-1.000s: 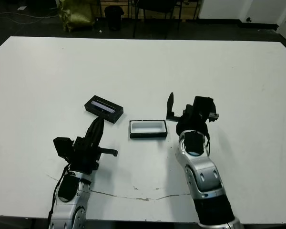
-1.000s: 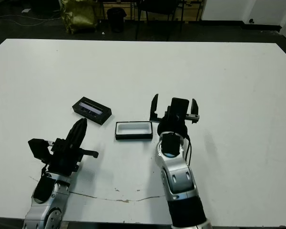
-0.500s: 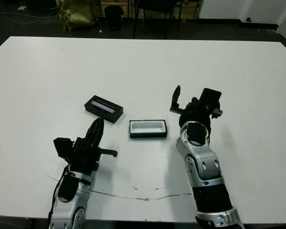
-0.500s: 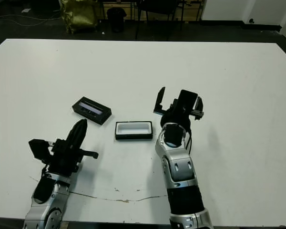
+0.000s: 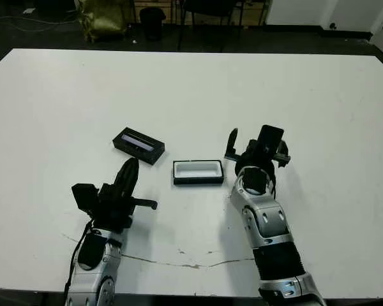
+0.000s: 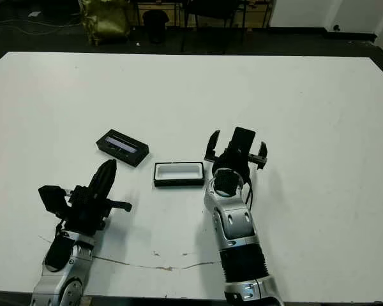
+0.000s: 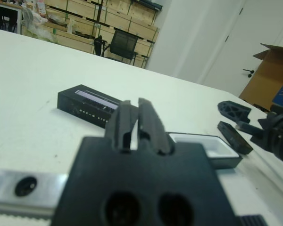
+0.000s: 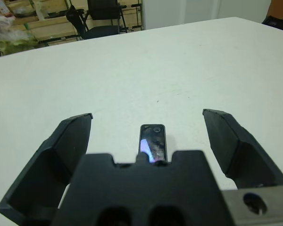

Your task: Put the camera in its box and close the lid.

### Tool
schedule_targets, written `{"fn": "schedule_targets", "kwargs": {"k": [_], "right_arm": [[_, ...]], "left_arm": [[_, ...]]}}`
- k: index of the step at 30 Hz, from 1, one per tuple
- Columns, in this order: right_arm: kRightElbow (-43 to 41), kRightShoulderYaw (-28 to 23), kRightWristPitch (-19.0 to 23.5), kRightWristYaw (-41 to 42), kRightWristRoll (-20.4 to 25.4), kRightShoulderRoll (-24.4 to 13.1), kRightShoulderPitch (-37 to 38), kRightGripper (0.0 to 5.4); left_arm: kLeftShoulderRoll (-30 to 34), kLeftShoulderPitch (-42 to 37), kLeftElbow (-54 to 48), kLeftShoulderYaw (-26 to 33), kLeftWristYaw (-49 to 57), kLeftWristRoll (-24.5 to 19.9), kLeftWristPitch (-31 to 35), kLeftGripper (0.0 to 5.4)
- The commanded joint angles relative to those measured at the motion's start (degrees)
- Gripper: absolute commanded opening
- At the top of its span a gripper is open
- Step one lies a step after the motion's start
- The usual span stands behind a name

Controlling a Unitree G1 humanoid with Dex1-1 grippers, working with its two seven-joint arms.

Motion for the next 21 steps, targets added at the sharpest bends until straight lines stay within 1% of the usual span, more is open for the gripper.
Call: {"fn": "schedule_targets", "kwargs": {"k": [1, 3, 5, 9, 11, 15, 17, 19, 21], "right_arm": [[1.56, 0.15, 2.72, -0.97, -0.60, 4.86, 3.92, 5.38], [3.15, -0.15, 2.00, -0.45, -0.17, 5.07, 4.62, 5.38], [4.13, -0.46, 2.15, 0.08, 0.49, 5.21, 5.08, 5.38], [4.82, -0.02, 4.26, 0.21, 0.34, 5.14, 5.80, 5.38], [5.01, 0.25, 5.13, 0.35, 0.32, 5.22, 6.35, 5.38], [5.47, 0.39, 5.67, 1.20, 1.03, 5.55, 7.94, 5.38], [5.52, 0.44, 5.96, 1.27, 1.34, 5.88, 8.90, 5.38], [6.07, 0.76, 5.72, 1.44, 1.41, 5.84, 9.75, 5.29], [6.86, 0.71, 4.24, 2.18, 2.08, 5.85, 10.68, 5.39]], "left_arm": [[1.09, 0.97, -0.03, 0.03, 0.37, 0.97, 1.05, 0.00], [0.96, 1.01, 0.01, 0.09, 0.14, 0.47, 1.04, 0.00], [0.82, 1.00, 0.21, 0.16, -0.23, -0.17, 0.93, 0.00], [0.83, 1.19, -0.60, -0.03, 0.71, 0.41, 2.14, 0.00], [0.55, 1.03, -0.05, 0.20, 0.21, -0.39, 1.81, 0.00], [0.57, 0.90, 0.42, 0.17, -0.01, -0.28, 1.19, 0.00], [0.65, 1.24, -0.67, -0.01, 0.69, 0.04, 2.51, 0.00], [0.78, 1.30, -0.84, -0.07, 0.73, 0.35, 2.38, 0.00], [0.80, 1.27, -0.62, -0.11, 0.61, 0.53, 1.94, 0.00]]}}
